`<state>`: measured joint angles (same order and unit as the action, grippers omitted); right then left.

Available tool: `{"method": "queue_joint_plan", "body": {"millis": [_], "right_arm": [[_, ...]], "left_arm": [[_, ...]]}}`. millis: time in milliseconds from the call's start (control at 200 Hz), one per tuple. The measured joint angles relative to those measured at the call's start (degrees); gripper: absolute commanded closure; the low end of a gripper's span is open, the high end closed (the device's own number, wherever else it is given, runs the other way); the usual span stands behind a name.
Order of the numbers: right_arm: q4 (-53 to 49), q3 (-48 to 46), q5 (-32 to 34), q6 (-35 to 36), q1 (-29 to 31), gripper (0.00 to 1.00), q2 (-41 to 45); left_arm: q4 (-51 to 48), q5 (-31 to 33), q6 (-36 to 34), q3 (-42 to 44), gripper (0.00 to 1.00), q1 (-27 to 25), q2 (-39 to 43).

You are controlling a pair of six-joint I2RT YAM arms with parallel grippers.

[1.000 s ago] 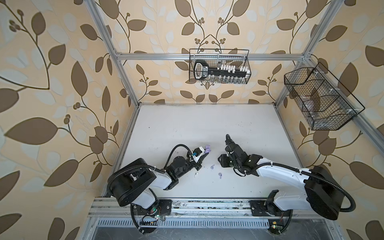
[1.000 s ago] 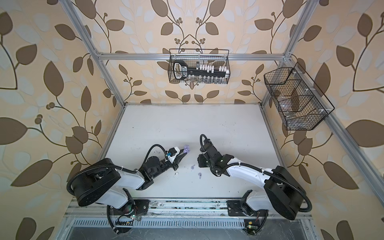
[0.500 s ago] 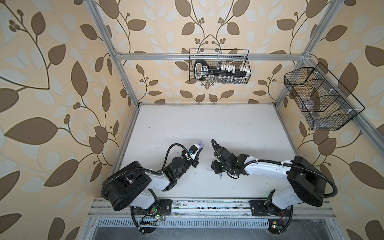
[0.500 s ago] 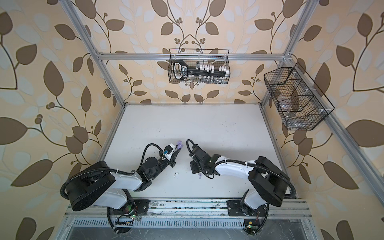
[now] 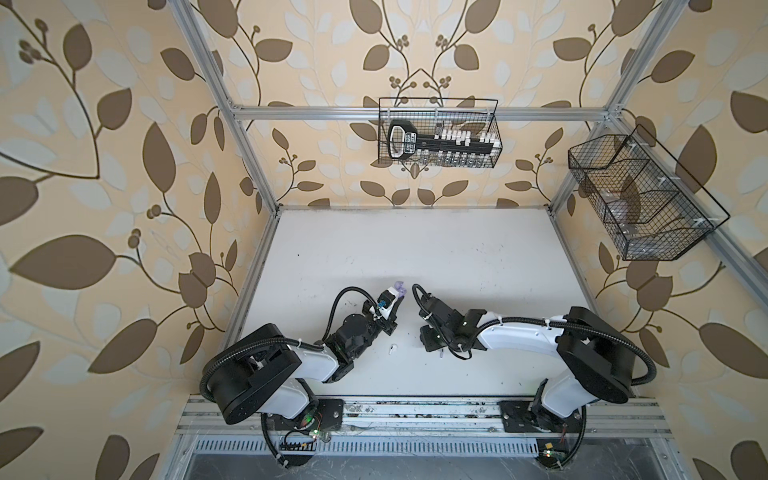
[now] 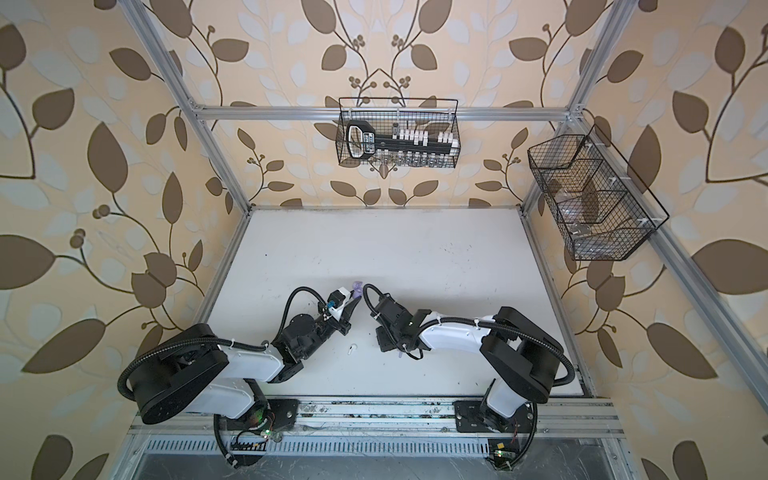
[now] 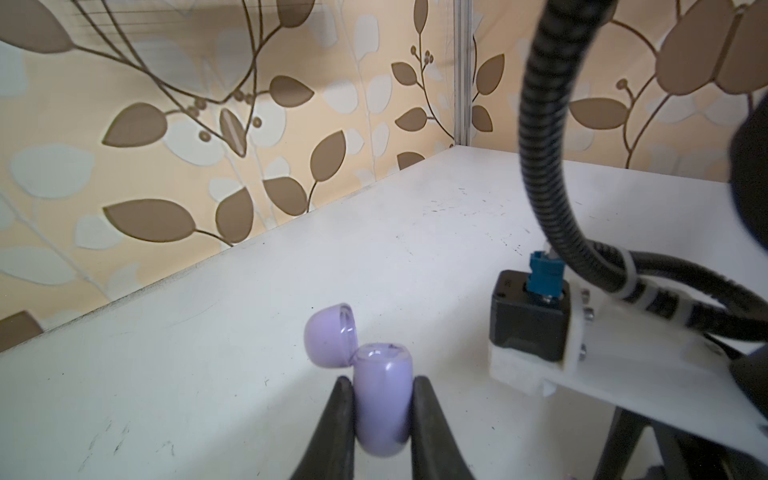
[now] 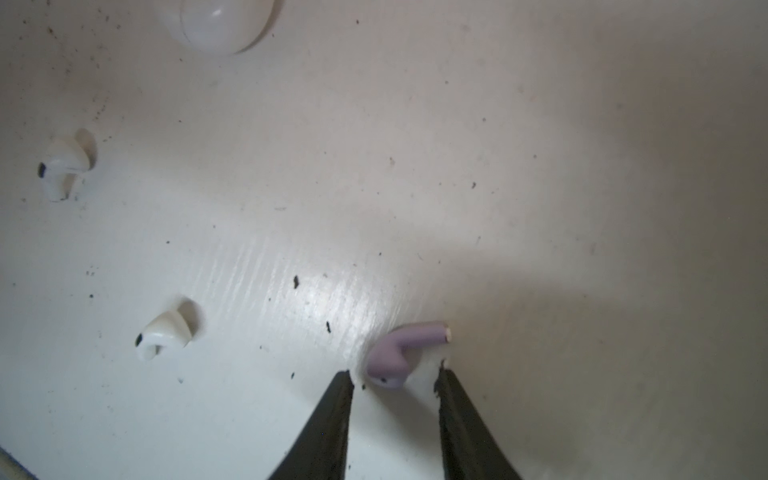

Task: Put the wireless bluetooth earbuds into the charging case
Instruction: 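Open the right gripper and draw it back toward the table earbuds, then lower the right gripper over the second lavender earbud and close on it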

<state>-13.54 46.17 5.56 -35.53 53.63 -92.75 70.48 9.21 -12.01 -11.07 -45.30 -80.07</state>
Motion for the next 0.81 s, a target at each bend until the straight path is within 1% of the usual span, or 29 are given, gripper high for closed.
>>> {"method": "queue_joint_plan", "body": {"millis": [65,145,250,585,805], "right_arm": [[0.0,0.61,0.31,0.02,0.07,0.67,-0.55],[-0.26,1.29,0.98,-0.11,0.15,0.73,-1.09],[-1.22,2.36,2.4,0.26,0.26,0.76,-2.01],[-5.64,2.1,6.49,1.36,-0.11,0.76,-0.9],[-6.47,-0.11,7.43,1.81,-4.35,0.76,2.1]], "left_arm": [[-0.02,0.0,0.0,0.0,1.0,0.0,0.22],[-0.07,0.0,0.0,0.0,1.0,0.0,0.42],[-0.22,0.0,0.0,0.0,1.0,0.02,0.68],[-0.98,-0.02,0.02,0.0,1.0,0.02,0.85],[-1.57,-0.04,0.02,0.0,1.0,0.02,0.85]]}}
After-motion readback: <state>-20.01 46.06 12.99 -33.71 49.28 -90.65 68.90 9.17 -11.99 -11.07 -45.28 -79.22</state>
